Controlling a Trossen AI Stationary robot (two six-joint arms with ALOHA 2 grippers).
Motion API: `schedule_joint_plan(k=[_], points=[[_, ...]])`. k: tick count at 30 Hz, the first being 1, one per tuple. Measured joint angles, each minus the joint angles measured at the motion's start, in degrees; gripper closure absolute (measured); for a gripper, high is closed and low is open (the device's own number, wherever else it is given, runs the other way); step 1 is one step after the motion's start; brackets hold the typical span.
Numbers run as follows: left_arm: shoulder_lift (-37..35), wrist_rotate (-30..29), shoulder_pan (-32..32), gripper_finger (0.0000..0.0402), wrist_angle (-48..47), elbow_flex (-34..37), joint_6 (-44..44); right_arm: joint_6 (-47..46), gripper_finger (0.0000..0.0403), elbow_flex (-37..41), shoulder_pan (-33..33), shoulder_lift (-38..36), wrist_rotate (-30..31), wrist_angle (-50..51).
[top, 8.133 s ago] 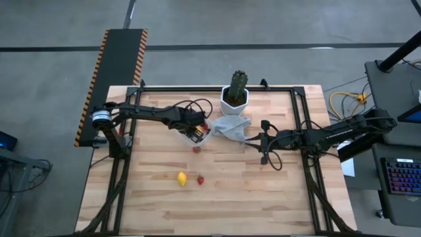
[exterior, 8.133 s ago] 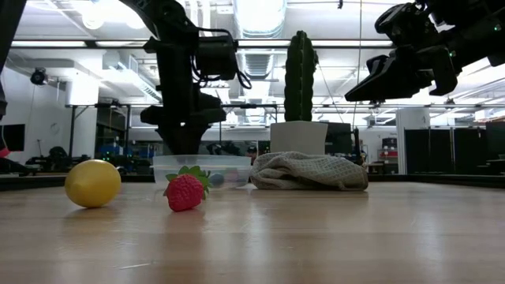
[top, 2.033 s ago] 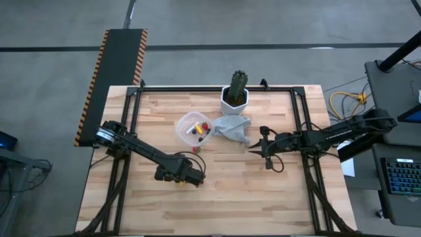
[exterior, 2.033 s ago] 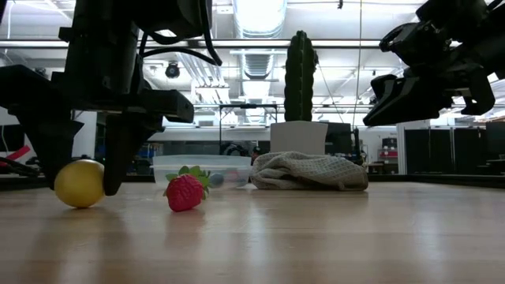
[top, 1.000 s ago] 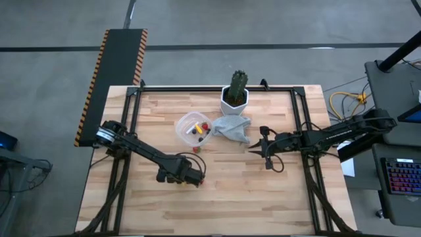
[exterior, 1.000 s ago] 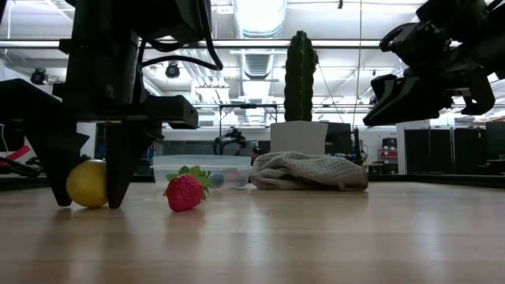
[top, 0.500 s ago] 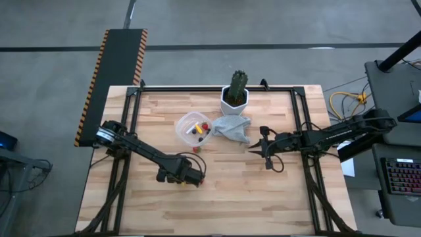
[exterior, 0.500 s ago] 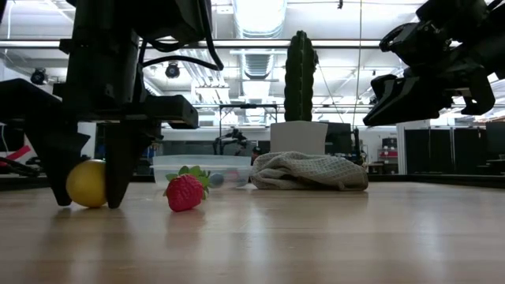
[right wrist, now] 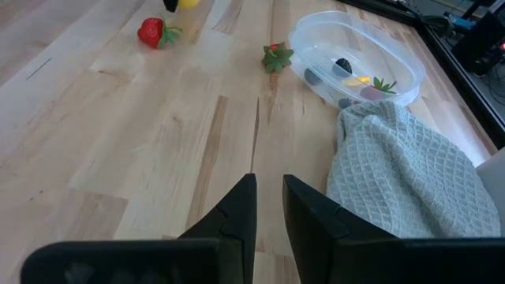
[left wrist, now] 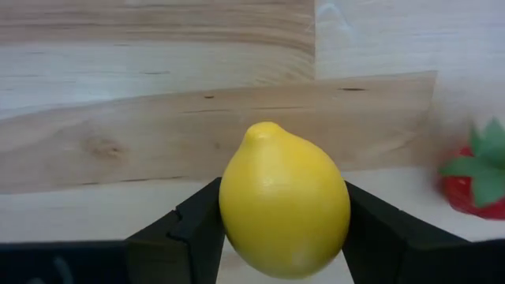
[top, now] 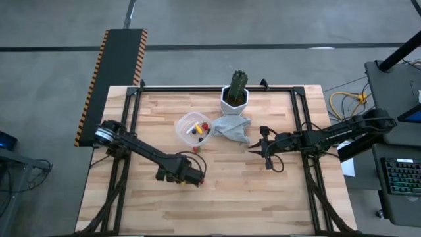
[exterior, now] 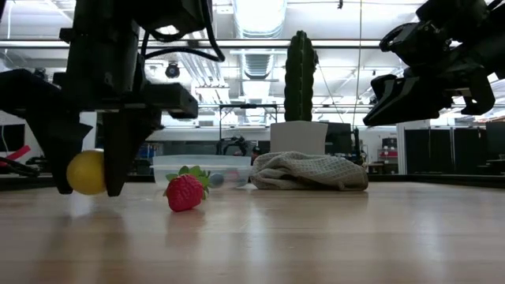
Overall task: Pick and placing Produce into tupperware
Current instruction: Put the lemon into the transparent bin
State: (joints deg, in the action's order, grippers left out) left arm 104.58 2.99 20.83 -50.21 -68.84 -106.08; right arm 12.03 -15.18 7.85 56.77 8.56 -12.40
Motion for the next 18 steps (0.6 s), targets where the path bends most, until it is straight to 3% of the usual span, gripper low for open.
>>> schedule_joint_plan(k=[10, 18], points=[[-5.18, -3.37, -1.34, 0.0217, -4.71, -0.11, 1.14, 0.00, 0.0346, 0.00, 0.01, 0.00, 0.00, -0.04], [-7.32, -8.18, -9.17, 0.0217, -6.39, -1.00, 12.85, -0.02, 0.0346, 0.00, -0.01, 0.02, 0.00, -0.17]])
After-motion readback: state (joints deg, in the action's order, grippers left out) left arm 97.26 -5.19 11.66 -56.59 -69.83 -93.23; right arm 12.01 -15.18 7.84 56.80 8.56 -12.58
